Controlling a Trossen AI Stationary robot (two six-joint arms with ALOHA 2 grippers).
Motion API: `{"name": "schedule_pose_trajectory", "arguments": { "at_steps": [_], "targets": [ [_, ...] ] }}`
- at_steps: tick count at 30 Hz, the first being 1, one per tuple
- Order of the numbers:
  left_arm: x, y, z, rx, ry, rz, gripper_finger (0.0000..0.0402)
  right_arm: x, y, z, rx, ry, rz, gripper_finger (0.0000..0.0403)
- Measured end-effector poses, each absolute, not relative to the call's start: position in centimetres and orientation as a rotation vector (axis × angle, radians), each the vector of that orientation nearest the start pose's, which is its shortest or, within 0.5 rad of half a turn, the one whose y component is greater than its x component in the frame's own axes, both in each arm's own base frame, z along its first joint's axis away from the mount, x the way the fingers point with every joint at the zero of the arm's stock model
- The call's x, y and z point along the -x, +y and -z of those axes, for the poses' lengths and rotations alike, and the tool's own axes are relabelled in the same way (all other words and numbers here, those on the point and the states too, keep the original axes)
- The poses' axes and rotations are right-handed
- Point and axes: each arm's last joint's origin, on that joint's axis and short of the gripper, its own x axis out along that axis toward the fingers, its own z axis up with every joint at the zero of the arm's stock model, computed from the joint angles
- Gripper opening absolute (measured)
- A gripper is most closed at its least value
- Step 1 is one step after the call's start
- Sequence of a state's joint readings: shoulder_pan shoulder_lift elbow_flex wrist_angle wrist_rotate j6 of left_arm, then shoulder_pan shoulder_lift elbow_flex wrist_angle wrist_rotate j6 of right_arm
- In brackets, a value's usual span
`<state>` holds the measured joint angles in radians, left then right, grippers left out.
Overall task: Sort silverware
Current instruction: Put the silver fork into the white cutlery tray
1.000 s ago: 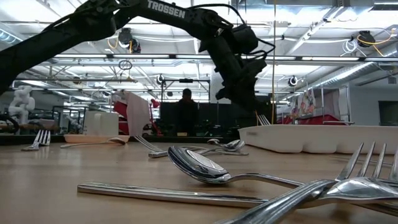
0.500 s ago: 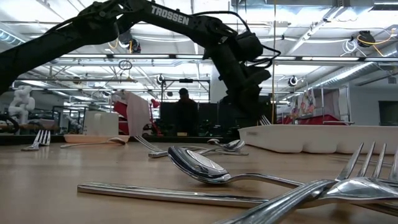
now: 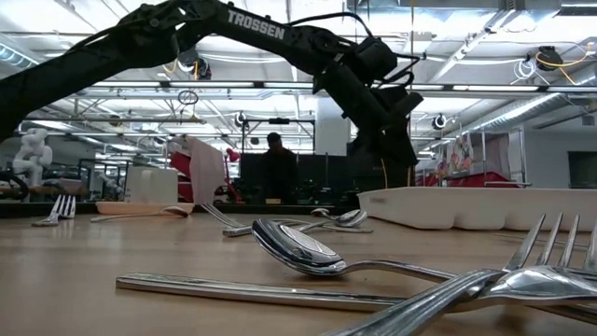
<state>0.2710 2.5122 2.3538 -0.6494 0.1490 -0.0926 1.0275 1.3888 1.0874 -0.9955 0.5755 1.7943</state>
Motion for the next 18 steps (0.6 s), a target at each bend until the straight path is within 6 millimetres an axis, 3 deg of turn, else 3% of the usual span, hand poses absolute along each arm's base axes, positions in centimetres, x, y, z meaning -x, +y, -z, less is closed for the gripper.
{"name": "schedule_pose_trajectory", "arguments": {
  "at_steps": [5,10,14,18],
  "targets": [
    [-53.4,14.6,-21.5,0.253,0.740,-0.160,0.0093,-14.1,20.3,-25.9,-0.685,0.859,0.465,0.0217],
    [-52.6,14.4,-21.1,0.273,0.841,-0.169,0.0093,-14.1,20.3,-25.9,-0.681,0.861,0.464,0.0217],
    [-51.9,14.3,-22.1,0.276,0.876,-0.169,0.0093,-14.1,20.3,-25.9,-0.682,0.861,0.465,0.0217],
    [-52.7,14.6,-21.6,0.252,0.811,-0.180,0.0093,-14.1,20.3,-25.9,-0.677,0.860,0.467,0.0217]
  ]
}}
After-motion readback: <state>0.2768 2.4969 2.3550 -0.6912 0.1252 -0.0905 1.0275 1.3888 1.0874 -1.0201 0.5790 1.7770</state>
